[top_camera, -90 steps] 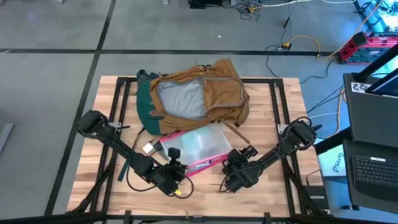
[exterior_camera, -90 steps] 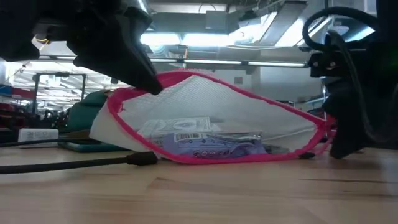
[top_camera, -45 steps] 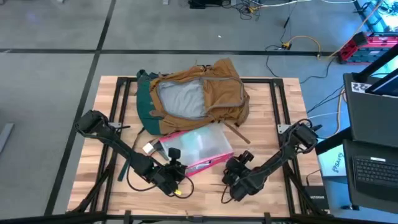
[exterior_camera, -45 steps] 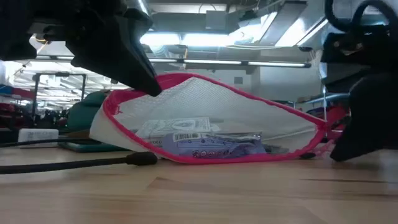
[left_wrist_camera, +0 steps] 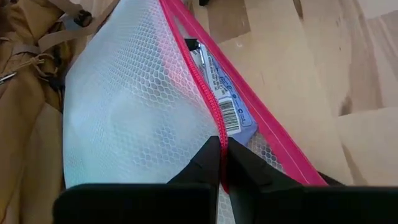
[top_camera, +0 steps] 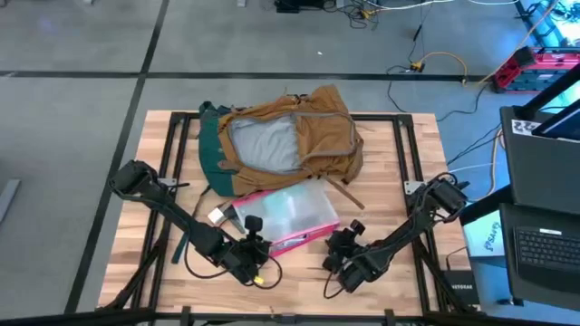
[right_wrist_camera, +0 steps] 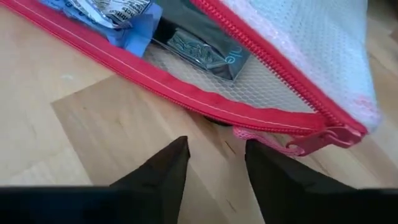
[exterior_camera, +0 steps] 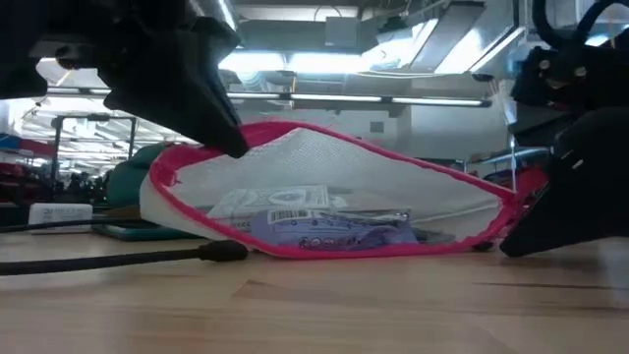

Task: Unpack backpack
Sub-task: Close the pink zipper pouch

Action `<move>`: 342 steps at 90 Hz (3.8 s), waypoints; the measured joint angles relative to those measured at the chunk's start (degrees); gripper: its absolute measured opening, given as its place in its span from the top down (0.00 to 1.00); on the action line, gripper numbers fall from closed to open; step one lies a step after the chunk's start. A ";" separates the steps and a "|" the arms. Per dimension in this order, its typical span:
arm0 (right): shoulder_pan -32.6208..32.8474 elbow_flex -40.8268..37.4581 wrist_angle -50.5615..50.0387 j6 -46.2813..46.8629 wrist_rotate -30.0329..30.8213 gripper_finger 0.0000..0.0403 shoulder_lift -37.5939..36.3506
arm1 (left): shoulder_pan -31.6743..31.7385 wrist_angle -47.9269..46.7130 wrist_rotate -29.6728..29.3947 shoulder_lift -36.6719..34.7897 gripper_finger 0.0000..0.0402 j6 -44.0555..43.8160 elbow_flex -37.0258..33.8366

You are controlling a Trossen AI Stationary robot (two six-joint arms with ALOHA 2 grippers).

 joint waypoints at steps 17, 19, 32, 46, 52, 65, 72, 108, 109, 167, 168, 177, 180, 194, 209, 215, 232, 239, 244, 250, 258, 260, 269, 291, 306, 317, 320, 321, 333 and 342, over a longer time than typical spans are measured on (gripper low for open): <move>1.36 0.00 -1.15 2.81 -0.67 0.66 0.06 | -0.24 -1.53 0.15 0.00 1.00 -1.30 0.00; 1.42 0.00 -1.48 3.74 -0.73 0.66 0.06 | -0.24 -1.83 0.16 0.00 1.00 -1.34 -0.02; 2.58 -0.03 -2.97 7.24 -0.71 0.66 0.15 | -0.33 -3.44 0.23 0.01 1.00 -2.70 -0.02; 4.62 -0.28 -2.28 9.87 1.44 0.66 0.31 | -0.39 -3.90 0.91 0.02 1.00 -3.53 -0.02; 5.50 -0.39 -1.98 11.00 2.36 0.66 0.38 | -0.42 -4.09 1.22 0.02 1.00 -3.87 -0.02; 7.51 -0.37 -0.64 11.70 4.06 0.66 0.47 | -0.82 -4.23 1.86 0.02 1.00 -5.26 -0.04; 8.07 -0.37 -0.64 11.72 4.60 0.66 0.47 | -1.16 -4.25 1.84 0.02 1.00 -5.31 -0.04; 5.60 -0.24 -3.77 11.78 5.93 0.66 0.39 | -2.95 -4.33 1.51 0.35 1.00 -6.20 -0.13; 5.48 -0.23 -4.18 11.72 5.69 0.66 0.38 | -2.95 -4.31 1.50 0.35 1.00 -6.20 -0.13; 6.45 5.18 -17.58 14.28 9.74 0.66 -0.03 | -4.46 -11.79 -0.49 0.52 1.00 -12.18 -0.13; 6.62 5.18 -17.59 14.28 9.78 0.66 -0.03 | -4.46 -11.79 -0.50 0.52 1.00 -12.20 -0.13; 7.42 5.18 -17.39 14.28 9.78 0.66 -0.03 | -4.46 -11.81 -0.62 0.52 1.00 -12.20 -0.13; 7.45 5.18 -16.89 14.28 9.73 0.66 -0.03 | -4.46 -11.79 -0.75 0.52 1.00 -12.18 -0.13; 7.87 4.99 -13.53 13.08 9.04 0.66 -0.05 | -4.39 -11.59 -1.20 0.52 1.00 -12.17 -0.13; 7.69 4.79 -9.47 9.63 8.84 0.66 -0.08 | -4.35 -11.39 -1.46 0.55 1.00 -12.22 -0.13; 7.56 4.78 -9.17 9.93 9.65 0.66 -0.08 | -4.35 -11.39 -1.53 0.55 1.00 -12.22 -0.13; 6.91 4.77 -9.04 11.72 11.84 0.66 -0.08 | -4.33 -11.39 -1.57 0.55 1.00 -12.22 -0.13; 6.48 4.76 -9.01 12.18 12.40 0.66 -0.08 | -4.33 -11.39 -1.57 0.55 1.00 -12.22 -0.13; 6.38 4.76 -9.01 12.16 12.35 0.66 -0.08 | -4.33 -11.39 -1.57 0.55 1.00 -12.22 -0.13; 6.08 4.76 -8.98 12.17 12.35 0.66 -0.08 | -4.33 -11.39 -1.57 0.55 1.00 -12.22 -0.13; 5.89 4.76 -8.98 12.14 12.34 0.66 -0.10 | -4.33 -11.39 -1.66 0.55 1.00 -12.22 -0.13; 5.75 4.76 -8.97 12.01 12.34 0.66 -0.10 | -4.33 -11.39 -1.84 0.55 1.00 -12.22 -0.13; 5.30 4.74 -8.66 10.58 12.30 0.66 -0.10 | -4.33 -11.37 -2.19 0.55 1.00 -11.78 -0.13; 4.14 4.72 -5.61 4.59 10.30 0.80 0.60 | -4.31 -9.10 -5.09 0.55 1.00 -7.60 -0.13; 3.48 4.72 -3.98 1.35 9.45 0.94 0.60 | -4.31 -7.68 -5.54 0.55 1.00 -3.58 0.10; 3.50 4.72 -3.22 0.21 9.14 0.97 0.60 | -4.31 -6.84 -6.48 0.55 1.00 -1.23 0.28; 3.51 4.72 -3.01 -0.10 9.05 0.97 0.60 | -4.31 -6.61 -6.74 0.55 1.00 -0.59 0.33; 3.51 4.72 -2.94 -0.20 9.02 0.98 0.60 | -4.31 -6.54 -6.83 0.55 1.00 -0.38 0.34; 3.52 4.72 -2.58 -0.73 8.50 0.99 0.60 | -4.31 -5.16 -9.58 0.55 1.00 2.39 0.44; 3.52 4.72 -2.56 -0.73 8.24 0.99 0.60 | -4.31 -5.11 -11.76 0.52 1.00 5.14 0.46</move>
